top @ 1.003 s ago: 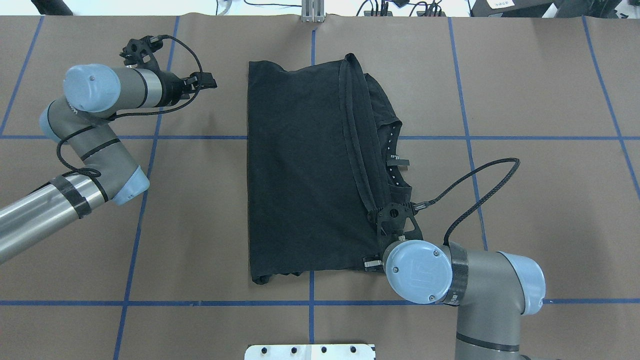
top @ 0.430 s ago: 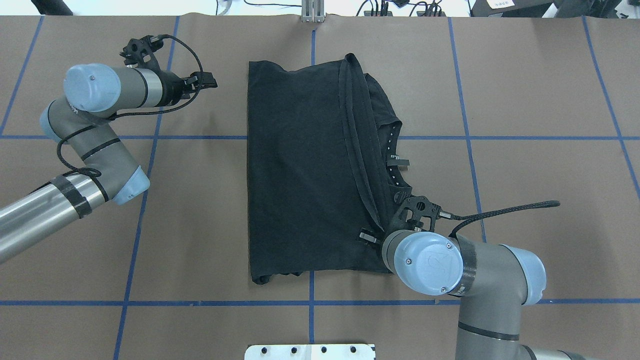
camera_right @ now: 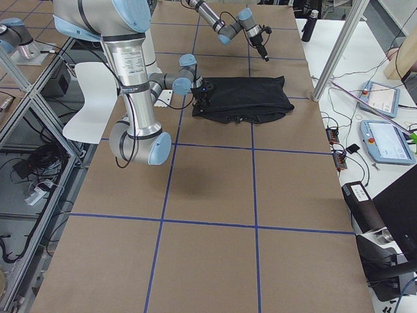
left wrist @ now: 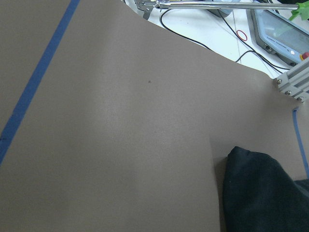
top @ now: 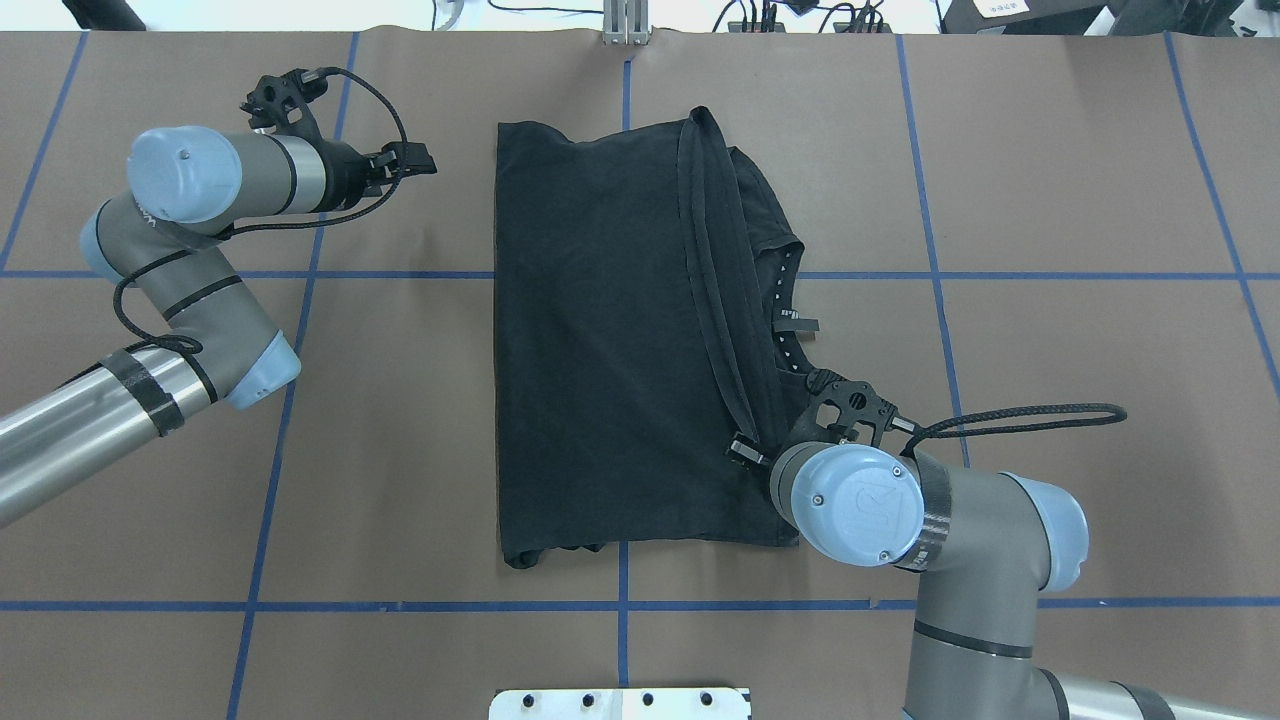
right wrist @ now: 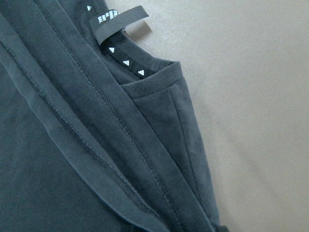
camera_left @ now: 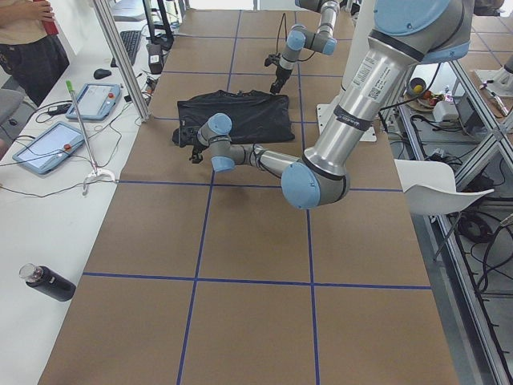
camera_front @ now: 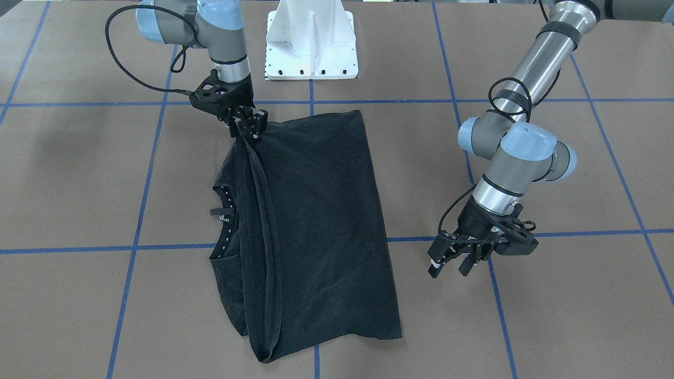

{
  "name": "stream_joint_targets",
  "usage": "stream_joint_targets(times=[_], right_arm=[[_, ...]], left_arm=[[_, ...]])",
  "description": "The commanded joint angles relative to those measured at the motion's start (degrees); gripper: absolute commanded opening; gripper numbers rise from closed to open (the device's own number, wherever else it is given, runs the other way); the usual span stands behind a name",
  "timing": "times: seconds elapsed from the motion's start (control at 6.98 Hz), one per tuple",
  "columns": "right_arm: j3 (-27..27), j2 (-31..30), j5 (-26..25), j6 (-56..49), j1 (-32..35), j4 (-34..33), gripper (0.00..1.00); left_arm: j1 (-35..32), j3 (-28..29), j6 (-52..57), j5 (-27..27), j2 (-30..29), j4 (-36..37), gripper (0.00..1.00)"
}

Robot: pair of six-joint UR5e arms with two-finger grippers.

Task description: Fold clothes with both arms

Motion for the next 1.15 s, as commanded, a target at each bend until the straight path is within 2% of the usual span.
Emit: stream_joint_targets(times=[0.0,1.0], right_arm=[[-1.6,0.1,0.3,-0.3,0.4,0.0,0.63],[-2.5,0.9,0.6,0.2,-0.2,0.0,0.67]], left_arm=[[0.0,-0.1,-0.1,0.0,0.0,0.0,0.91],[0.0,-0.1,-0.6,0.0,0.0,0.0,0.91]])
